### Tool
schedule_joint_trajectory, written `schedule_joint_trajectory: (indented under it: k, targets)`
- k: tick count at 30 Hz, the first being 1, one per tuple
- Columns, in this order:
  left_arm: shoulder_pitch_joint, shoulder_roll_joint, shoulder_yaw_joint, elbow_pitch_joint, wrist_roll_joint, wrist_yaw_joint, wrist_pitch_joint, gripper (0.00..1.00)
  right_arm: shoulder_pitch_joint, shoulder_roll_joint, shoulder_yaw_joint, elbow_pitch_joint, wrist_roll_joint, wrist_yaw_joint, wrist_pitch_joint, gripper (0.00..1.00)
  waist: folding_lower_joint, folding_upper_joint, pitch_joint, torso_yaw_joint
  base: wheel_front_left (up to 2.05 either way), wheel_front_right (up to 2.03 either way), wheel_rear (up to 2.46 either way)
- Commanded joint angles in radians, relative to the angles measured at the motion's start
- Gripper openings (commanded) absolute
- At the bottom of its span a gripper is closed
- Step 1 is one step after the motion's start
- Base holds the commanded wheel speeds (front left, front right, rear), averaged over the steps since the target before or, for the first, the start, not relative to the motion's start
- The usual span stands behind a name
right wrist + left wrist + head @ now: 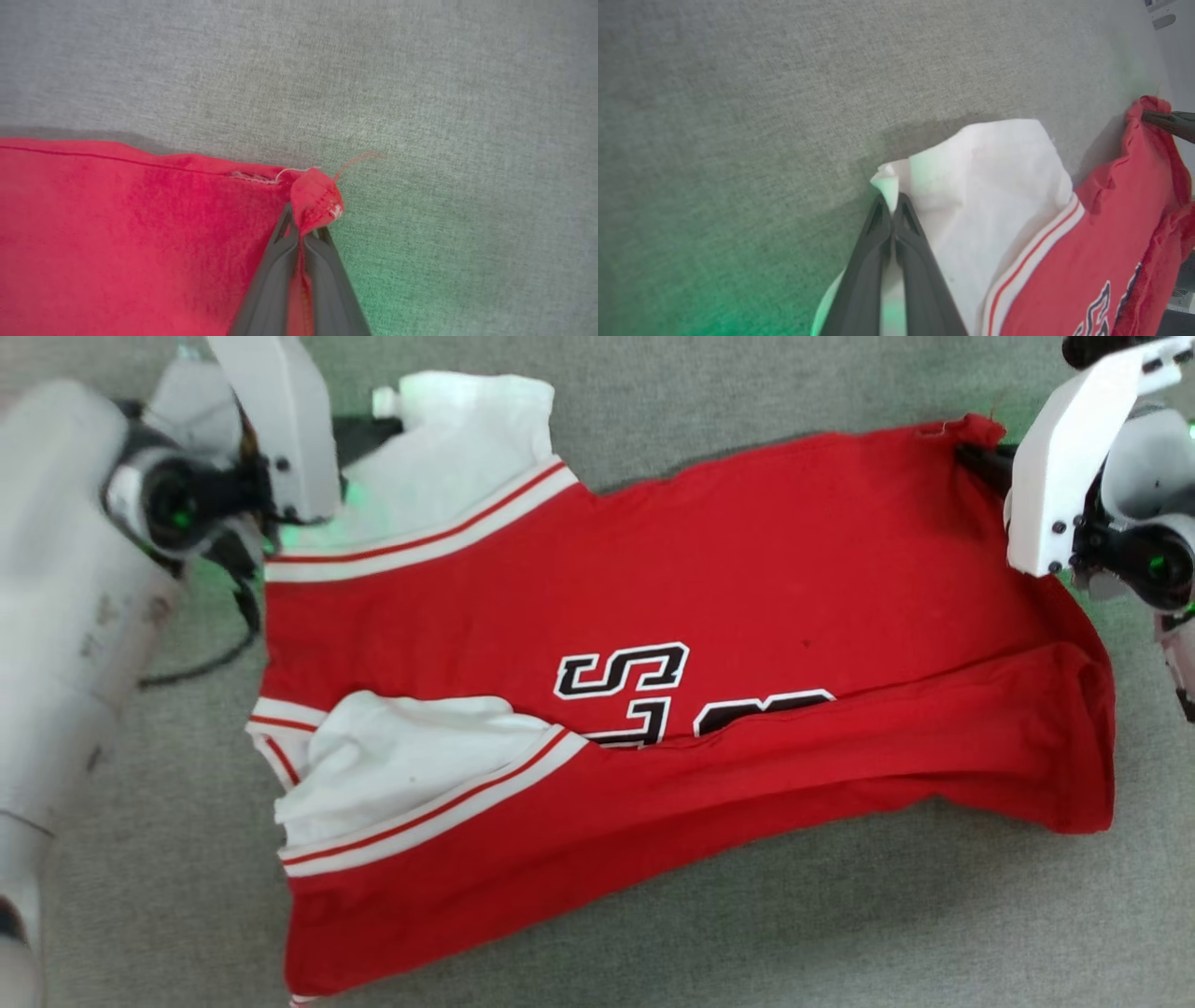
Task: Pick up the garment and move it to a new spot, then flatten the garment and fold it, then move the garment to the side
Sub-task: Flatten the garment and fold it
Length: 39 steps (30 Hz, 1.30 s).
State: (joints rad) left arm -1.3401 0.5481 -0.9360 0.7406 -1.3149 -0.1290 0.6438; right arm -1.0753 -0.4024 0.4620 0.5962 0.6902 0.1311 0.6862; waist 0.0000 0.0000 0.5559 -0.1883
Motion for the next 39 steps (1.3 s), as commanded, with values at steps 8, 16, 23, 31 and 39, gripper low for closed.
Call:
schedule_joint_trajectory:
  k: [8,16,23,31,39]
  targets:
    - [0.139,0.006,-0.038,-0.112,-0.068,-0.002,-0.125,0.00,0.105,-0.082,0.085,-0.002,0.096,-0.001,-0.128,0.00,0.0000,0.0000,-0.201,0.078,0.00,0.00,0.00]
    - [0.270,0.073,-0.064,-0.304,-0.111,-0.002,-0.265,0.00,0.266,-0.198,0.122,-0.096,0.199,-0.001,-0.187,0.00,0.0000,0.0000,-0.353,0.154,0.00,0.00,0.00]
    - [0.450,0.187,-0.081,-0.520,-0.137,-0.002,-0.415,0.00,0.453,-0.301,0.132,-0.216,0.252,-0.001,-0.191,0.00,0.0000,0.0000,-0.442,0.188,0.00,0.00,0.00]
    - [0.640,0.267,-0.106,-0.659,-0.133,-0.002,-0.565,0.00,0.618,-0.365,0.065,-0.299,0.283,-0.001,-0.184,0.00,0.0000,0.0000,-0.450,0.199,0.00,0.00,0.00]
    - [0.752,0.215,-0.111,-0.588,-0.133,0.002,-0.701,0.00,0.700,-0.313,-0.026,-0.273,0.232,-0.001,-0.233,0.00,0.0000,0.0000,-0.398,0.201,0.00,0.00,0.00]
